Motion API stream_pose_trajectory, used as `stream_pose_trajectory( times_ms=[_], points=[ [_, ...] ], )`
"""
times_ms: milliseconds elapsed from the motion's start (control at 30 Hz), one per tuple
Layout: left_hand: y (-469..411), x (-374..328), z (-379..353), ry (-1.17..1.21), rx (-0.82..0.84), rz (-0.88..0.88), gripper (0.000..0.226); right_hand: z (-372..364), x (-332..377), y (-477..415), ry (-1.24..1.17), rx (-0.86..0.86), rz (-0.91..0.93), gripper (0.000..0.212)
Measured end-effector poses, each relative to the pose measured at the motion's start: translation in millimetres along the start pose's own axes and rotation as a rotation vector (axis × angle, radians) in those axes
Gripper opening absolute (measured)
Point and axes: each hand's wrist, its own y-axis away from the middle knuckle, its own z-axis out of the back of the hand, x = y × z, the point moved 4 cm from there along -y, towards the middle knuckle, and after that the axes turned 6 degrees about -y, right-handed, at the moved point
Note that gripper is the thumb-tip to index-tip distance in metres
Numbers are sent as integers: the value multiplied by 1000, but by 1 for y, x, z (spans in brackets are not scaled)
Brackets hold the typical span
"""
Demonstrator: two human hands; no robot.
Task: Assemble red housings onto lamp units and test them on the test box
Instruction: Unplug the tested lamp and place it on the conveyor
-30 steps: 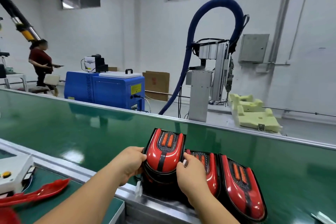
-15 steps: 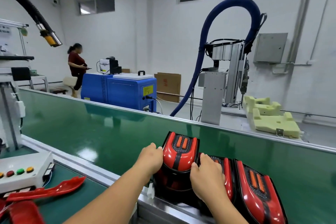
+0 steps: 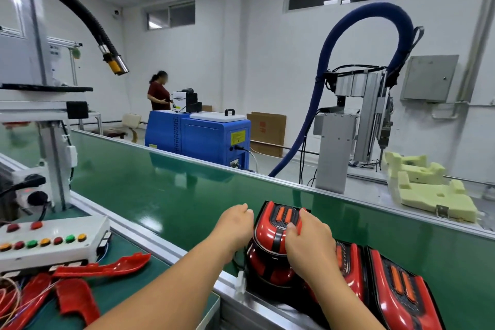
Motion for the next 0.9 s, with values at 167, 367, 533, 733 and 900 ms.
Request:
stream_pose_trajectory(
  times_ms=[167,367,533,733,900],
  points=[
    [18,5,47,0,-77,-43,47,-34,45,-1,-53,98,145,36],
    [50,40,123,-46,-269,-3,47,-100,118,19,-139,261,300,49],
    [90,89,191,-84,-477,111,43,-156,188,57,-231,385,447,43],
    [154,144,253,-104,-737,208,36,-209,256,114,-289,534,620,24],
    [202,184,282,-58,-921,280,31,-244,297,172,-360,741,707,12]
  ],
)
